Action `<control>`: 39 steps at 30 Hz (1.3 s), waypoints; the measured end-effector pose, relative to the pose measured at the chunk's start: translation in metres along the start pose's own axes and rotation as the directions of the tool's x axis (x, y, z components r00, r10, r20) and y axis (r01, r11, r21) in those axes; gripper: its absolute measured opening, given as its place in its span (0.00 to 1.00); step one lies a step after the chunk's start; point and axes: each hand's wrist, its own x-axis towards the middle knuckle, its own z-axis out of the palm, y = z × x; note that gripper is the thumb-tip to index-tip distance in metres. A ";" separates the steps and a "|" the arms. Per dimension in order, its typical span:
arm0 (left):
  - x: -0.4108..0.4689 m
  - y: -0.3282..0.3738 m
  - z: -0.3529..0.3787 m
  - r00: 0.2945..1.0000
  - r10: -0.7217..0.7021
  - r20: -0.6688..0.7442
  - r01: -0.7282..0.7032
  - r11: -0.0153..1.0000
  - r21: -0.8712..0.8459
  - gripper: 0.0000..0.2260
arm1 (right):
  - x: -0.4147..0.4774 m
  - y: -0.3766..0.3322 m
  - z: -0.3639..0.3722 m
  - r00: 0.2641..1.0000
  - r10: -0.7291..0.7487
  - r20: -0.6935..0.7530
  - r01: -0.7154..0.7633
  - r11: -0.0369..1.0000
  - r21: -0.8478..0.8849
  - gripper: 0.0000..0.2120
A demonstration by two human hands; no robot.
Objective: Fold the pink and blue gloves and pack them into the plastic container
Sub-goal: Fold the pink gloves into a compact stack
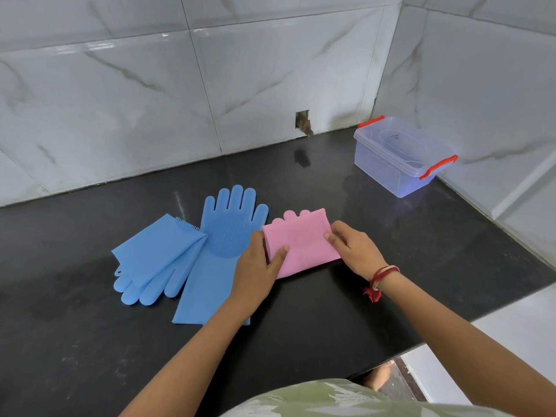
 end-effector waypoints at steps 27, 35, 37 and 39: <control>-0.009 0.022 0.037 0.939 0.217 0.267 -0.332 0.778 0.534 0.41 | -0.004 -0.027 0.035 0.938 -0.333 0.093 0.338 0.825 -0.453 0.36; -0.012 0.019 0.040 0.947 0.174 0.269 -0.277 0.869 0.411 0.48 | 0.001 -0.023 0.044 0.945 -0.284 0.161 0.327 0.824 -0.464 0.36; -0.012 0.020 0.040 0.949 0.166 0.268 -0.267 0.876 0.403 0.49 | 0.003 -0.025 0.043 0.946 -0.265 0.189 0.323 0.838 -0.440 0.39; -0.010 0.022 0.038 0.952 0.153 0.266 -0.251 0.888 0.386 0.48 | 0.007 -0.028 0.040 0.946 -0.238 0.221 0.311 0.861 -0.403 0.37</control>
